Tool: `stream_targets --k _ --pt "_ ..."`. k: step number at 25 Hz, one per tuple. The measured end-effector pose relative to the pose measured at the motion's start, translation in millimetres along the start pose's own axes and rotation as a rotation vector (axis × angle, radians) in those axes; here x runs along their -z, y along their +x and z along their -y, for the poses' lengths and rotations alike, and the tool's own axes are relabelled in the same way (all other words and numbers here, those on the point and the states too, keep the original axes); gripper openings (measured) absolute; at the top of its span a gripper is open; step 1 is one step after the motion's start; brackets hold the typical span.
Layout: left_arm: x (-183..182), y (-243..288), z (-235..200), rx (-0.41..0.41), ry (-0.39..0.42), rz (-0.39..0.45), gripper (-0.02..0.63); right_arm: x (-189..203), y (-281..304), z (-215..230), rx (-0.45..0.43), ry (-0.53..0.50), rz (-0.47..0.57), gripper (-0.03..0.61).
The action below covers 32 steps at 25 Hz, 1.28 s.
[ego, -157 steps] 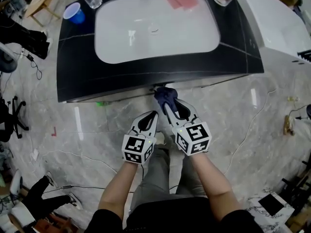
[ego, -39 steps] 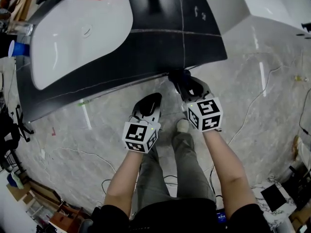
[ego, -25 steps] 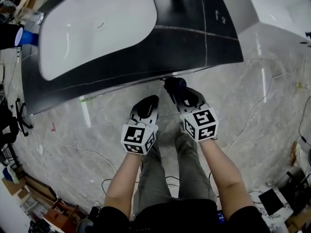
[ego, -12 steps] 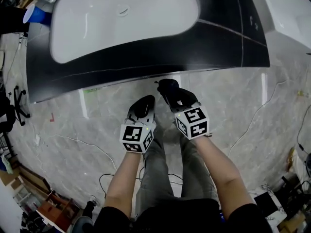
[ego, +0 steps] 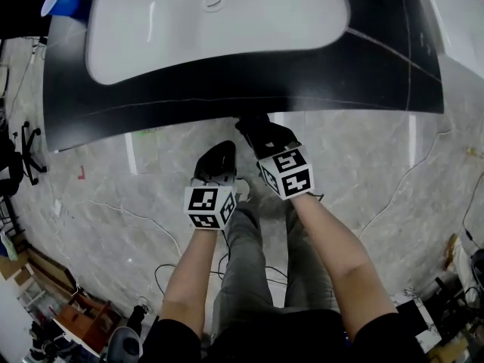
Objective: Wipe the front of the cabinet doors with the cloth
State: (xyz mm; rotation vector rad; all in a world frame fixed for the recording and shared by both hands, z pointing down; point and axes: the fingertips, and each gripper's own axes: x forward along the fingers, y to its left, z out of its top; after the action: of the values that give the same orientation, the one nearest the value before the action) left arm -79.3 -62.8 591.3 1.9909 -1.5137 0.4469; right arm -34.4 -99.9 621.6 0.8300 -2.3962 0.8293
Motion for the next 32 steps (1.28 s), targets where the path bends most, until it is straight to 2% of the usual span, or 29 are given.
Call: stream_targets --k 4,11,24,32 --pt "0.7 5.2 2.1 -0.002 -0.021 0.0 0.017 -1.4 2.6 8.4 0.006 -0.026 -0.011 0.106" --pt "-2.7 22.4 30.6 0.037 0.002 -0.009 0.017 1.7 -28.1 49.9 0.063 -0.011 0.009 0.106" --pt "-6.8 65.2 123.7 0.156 0.052 -0.027 0.017 13.9 -103.7 140.7 0.173 0.049 0.057 0.106" --pt "-1.1 87.6 170.2 0.196 0.075 -0.054 0.017 20.9 -138.6 183.7 0.214 0.093 0.083 0.106"
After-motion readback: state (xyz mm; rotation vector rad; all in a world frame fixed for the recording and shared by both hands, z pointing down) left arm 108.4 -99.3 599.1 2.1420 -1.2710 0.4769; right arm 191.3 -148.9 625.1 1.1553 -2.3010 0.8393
